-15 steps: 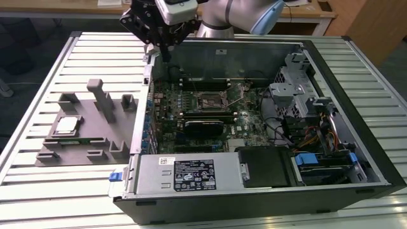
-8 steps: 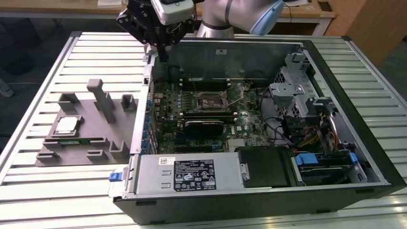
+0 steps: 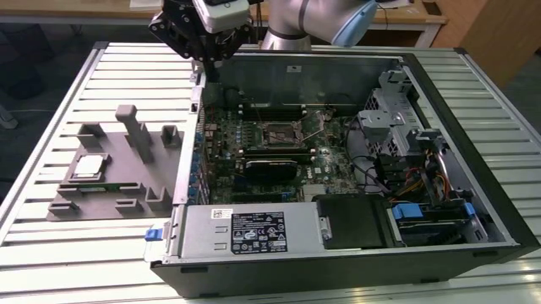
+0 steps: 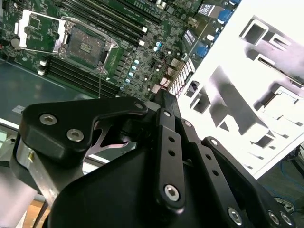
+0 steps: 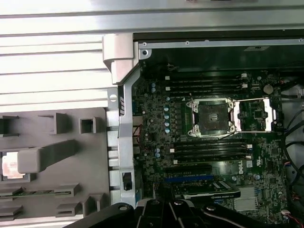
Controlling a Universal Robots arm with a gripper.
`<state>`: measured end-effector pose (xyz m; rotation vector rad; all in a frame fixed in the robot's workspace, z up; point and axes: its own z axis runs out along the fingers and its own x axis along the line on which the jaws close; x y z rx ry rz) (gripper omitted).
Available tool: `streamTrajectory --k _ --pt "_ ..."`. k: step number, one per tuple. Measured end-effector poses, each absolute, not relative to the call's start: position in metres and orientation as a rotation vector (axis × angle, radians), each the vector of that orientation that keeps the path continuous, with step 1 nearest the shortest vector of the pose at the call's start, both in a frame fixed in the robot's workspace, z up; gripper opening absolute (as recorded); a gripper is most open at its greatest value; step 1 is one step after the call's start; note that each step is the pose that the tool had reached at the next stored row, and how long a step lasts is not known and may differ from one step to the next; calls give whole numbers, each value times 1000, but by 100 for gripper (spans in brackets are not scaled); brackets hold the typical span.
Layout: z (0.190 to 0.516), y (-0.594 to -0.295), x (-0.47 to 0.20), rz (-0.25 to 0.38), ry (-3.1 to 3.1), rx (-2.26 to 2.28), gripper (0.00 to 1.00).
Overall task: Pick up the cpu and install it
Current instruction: 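Reach for the cpu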
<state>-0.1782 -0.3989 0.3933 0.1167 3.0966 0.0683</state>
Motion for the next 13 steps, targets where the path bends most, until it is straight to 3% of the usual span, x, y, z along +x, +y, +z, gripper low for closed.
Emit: streamTrajectory --k 13 --pt "393 -399 -191 68 3092 117 11"
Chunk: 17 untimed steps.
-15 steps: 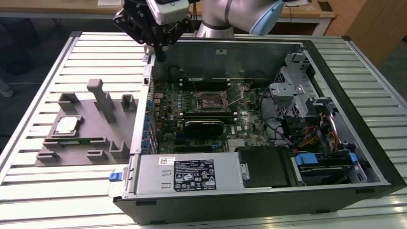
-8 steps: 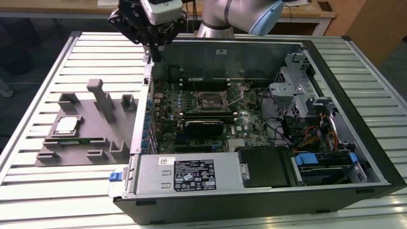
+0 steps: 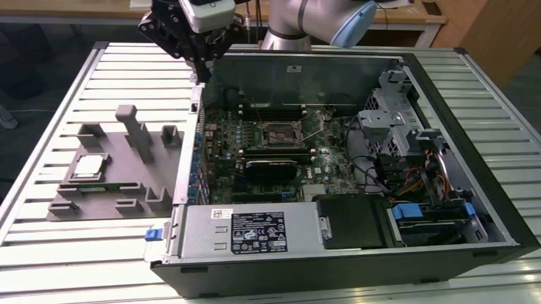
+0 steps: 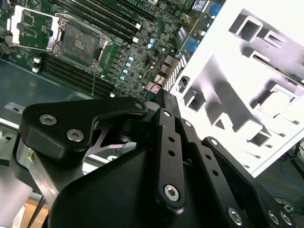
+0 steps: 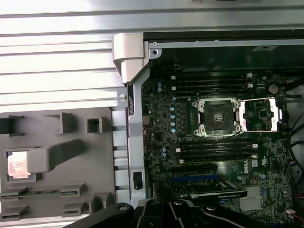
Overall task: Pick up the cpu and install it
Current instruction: 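Reach for the cpu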
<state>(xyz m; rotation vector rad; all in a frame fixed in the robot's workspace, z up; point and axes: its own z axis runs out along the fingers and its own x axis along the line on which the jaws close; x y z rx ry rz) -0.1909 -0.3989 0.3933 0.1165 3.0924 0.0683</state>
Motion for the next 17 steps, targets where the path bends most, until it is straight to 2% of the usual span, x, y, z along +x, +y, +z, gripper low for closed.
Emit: streamTrajectory --k 17 --pt "393 -399 -208 69 3086 116 11"
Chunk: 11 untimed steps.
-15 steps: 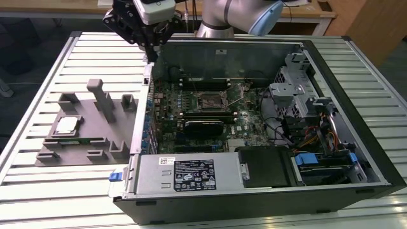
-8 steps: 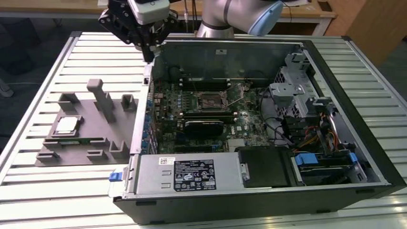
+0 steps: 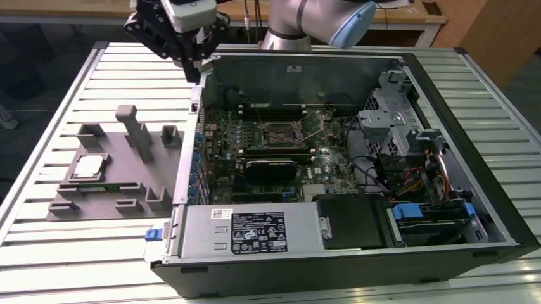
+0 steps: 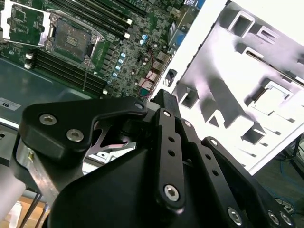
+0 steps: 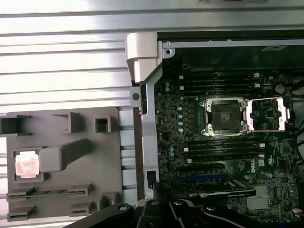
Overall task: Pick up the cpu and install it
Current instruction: 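Reach for the cpu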
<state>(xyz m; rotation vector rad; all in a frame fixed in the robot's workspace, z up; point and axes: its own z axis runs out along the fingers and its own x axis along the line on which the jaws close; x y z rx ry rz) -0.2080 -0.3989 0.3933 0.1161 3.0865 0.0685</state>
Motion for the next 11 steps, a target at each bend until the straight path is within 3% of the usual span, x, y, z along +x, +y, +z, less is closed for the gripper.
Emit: streamTrajectory --k 11 --pt "393 -399 -219 69 3083 116 11"
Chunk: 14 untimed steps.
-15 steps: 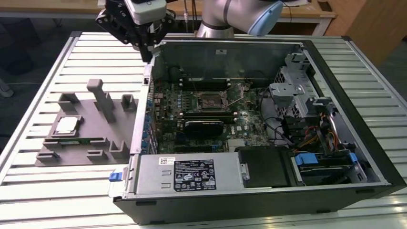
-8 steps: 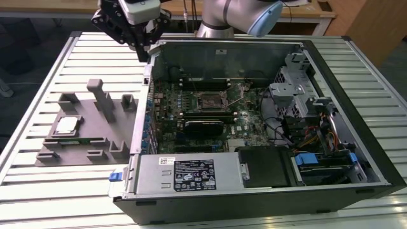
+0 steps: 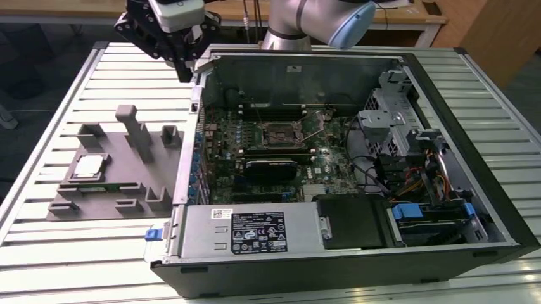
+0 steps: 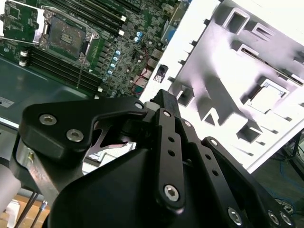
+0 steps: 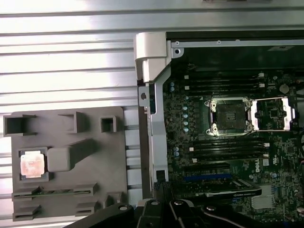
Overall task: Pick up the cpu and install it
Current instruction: 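Reach for the cpu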
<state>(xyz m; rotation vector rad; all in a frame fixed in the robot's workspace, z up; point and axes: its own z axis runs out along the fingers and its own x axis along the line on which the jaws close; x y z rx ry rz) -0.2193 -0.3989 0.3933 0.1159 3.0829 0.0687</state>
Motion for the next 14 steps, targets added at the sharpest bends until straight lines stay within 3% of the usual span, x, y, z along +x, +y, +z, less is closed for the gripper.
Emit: streamTrajectory --k 14 --pt "393 -399 -237 69 3081 116 11"
